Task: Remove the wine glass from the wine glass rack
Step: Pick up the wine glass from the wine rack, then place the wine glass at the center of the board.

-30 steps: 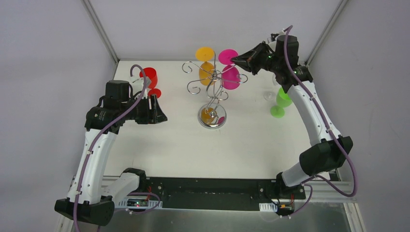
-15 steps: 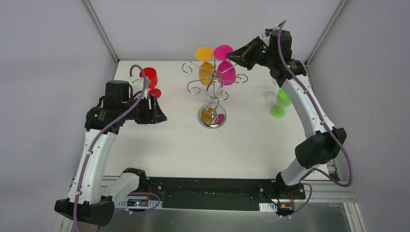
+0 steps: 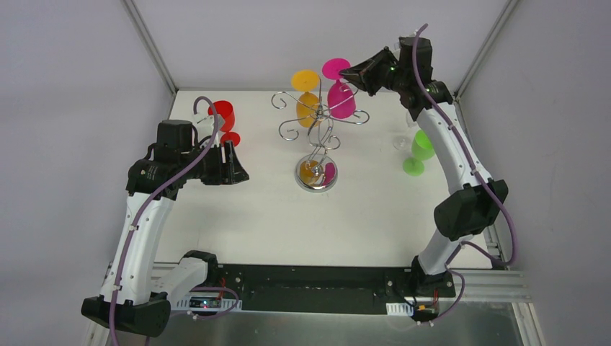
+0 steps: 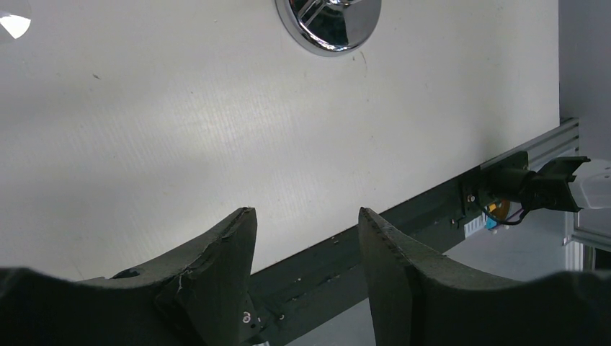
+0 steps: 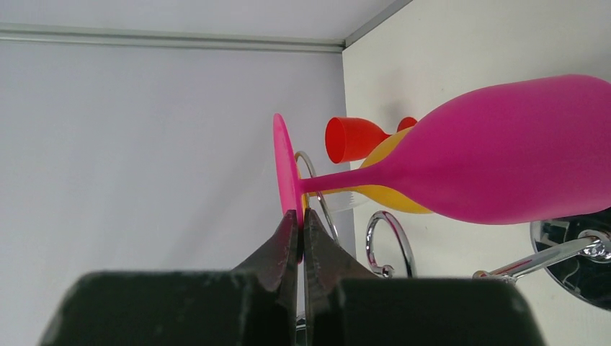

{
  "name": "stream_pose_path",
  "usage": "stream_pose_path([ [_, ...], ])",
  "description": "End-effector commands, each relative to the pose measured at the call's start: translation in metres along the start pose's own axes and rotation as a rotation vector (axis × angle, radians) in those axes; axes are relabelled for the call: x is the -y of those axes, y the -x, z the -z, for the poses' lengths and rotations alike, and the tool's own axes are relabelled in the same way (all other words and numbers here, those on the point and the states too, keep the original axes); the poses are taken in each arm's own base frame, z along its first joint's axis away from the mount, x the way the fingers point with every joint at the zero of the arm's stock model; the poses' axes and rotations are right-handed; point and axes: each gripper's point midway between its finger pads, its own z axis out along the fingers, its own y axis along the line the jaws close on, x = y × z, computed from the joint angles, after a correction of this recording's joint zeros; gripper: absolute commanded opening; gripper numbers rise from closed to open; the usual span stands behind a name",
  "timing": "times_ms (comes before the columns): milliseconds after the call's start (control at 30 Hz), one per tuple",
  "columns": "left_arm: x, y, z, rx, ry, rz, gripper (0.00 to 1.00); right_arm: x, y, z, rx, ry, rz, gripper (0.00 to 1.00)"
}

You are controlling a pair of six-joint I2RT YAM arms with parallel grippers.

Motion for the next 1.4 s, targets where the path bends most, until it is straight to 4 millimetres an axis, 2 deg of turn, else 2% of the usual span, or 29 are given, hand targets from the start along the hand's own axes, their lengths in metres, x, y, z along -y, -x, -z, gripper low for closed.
stream_pose_path([
  [0,-0.001,-0.003,0.001,0.000,-0.001,-0.032,0.55,-0.020,0.026,0.018,0.093,0.047,0.004,0.00],
  [267,0.005,-0.003,0.000,-0.010,-0.031,-0.023,0.56,-0.015,0.049,0.050,0.166,0.060,0.004,0.00],
  [600,0.023,-0.010,0.001,-0.045,-0.129,0.016,0.56,-0.008,0.052,0.100,0.235,0.051,0.068,0.00],
  [833,0.036,-0.025,-0.003,-0.091,-0.169,0.021,0.55,0.002,0.032,0.139,0.268,0.022,0.151,0.00],
  [1033,0.051,-0.027,0.004,-0.068,-0.219,0.034,0.55,0.006,0.004,0.170,0.259,0.016,0.199,0.00],
  [1233,0.071,-0.032,0.007,-0.058,-0.323,0.091,0.54,0.009,-0.044,0.199,0.187,0.106,0.248,0.00],
  [1367,0.083,-0.036,0.006,-0.070,-0.373,0.115,0.54,0.019,-0.075,0.210,0.111,0.130,0.280,0.00],
])
